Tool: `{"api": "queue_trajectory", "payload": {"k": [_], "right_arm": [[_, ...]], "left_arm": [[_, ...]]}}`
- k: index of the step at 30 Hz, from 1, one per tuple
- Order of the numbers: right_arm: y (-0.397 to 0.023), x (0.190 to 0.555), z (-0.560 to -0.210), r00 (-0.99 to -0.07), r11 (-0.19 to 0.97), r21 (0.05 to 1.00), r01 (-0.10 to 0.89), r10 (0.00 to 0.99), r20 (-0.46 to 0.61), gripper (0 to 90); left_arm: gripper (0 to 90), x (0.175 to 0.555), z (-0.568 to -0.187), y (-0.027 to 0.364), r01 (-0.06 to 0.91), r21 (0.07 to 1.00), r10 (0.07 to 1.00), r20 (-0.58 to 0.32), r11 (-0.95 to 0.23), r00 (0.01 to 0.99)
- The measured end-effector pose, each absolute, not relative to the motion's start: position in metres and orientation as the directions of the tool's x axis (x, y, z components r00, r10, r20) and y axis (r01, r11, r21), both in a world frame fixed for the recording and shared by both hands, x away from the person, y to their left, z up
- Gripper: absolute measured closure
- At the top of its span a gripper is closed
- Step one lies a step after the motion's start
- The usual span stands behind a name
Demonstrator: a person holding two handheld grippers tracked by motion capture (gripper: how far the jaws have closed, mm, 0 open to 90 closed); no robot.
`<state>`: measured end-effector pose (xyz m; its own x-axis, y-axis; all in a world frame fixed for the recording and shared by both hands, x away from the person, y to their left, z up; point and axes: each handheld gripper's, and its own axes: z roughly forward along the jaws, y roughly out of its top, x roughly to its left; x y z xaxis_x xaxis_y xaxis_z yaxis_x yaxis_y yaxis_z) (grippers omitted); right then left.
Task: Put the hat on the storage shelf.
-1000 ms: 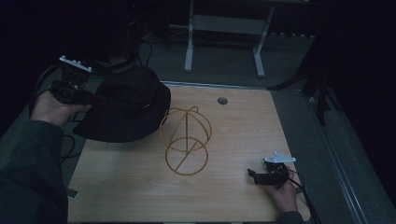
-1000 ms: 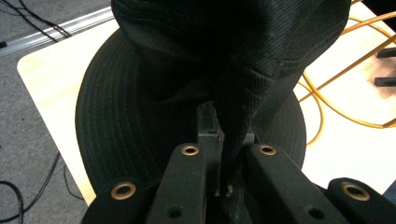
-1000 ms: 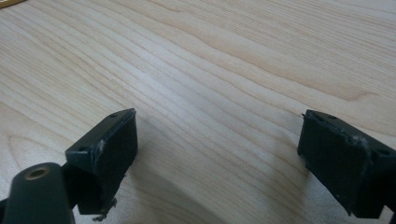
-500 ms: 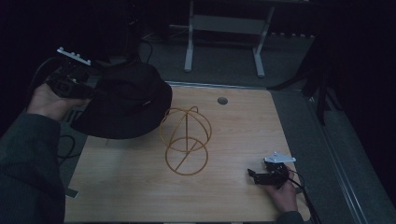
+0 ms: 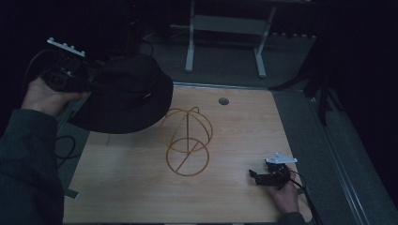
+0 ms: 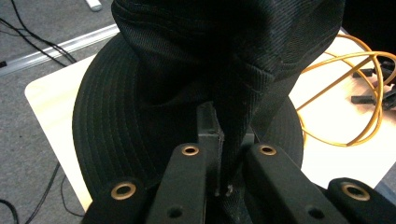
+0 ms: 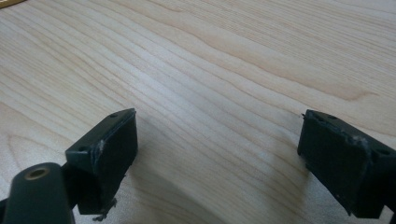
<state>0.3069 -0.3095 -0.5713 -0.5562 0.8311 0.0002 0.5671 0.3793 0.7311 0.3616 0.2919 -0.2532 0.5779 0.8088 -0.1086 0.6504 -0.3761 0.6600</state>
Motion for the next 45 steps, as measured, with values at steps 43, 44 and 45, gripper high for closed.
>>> {"api": "queue_trajectory", "payload": {"k": [43,44,45], "right_arm": [[-0.309,0.307,-0.571,-0.555,0.378,0.731,0.568,0.832,0.001,11.9],[-0.309,0.307,-0.571,-0.555,0.378,0.730,0.569,0.832,0.001,11.9],[-0.309,0.307,-0.571,-0.555,0.378,0.731,0.568,0.832,0.001,11.9]], "left_arm": [[88.3,0.347,-0.221,0.274,0.569,0.737,0.707,-0.178,-0.365,0.684],[88.3,0.347,-0.220,0.273,0.566,0.737,0.701,-0.180,-0.369,0.690],[88.3,0.347,-0.220,0.271,0.565,0.737,0.696,-0.182,-0.372,0.695]]}}
